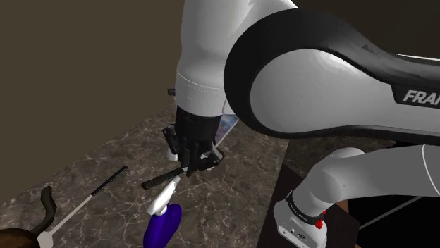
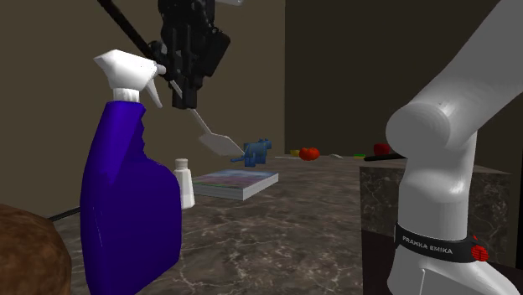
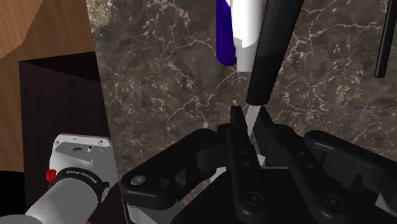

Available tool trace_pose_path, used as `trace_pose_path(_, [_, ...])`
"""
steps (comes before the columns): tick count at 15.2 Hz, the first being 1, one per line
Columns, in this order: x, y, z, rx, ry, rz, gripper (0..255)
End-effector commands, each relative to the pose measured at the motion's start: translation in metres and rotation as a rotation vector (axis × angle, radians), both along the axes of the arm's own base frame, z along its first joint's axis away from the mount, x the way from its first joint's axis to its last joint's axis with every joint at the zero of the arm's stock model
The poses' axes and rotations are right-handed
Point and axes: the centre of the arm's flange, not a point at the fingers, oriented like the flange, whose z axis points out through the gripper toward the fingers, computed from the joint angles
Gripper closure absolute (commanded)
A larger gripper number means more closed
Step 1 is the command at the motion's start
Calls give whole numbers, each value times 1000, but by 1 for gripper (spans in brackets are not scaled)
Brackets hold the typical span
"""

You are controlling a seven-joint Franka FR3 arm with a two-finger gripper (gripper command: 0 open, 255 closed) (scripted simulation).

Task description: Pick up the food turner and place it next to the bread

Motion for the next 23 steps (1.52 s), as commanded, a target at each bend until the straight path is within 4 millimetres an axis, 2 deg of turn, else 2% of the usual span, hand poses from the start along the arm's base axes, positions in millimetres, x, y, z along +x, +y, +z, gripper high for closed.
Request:
trace_pose_path(1, [-3,7,-9,0,1,-2,255])
trace_pose_path(23, [-3,7,-125,0,1,-2,255])
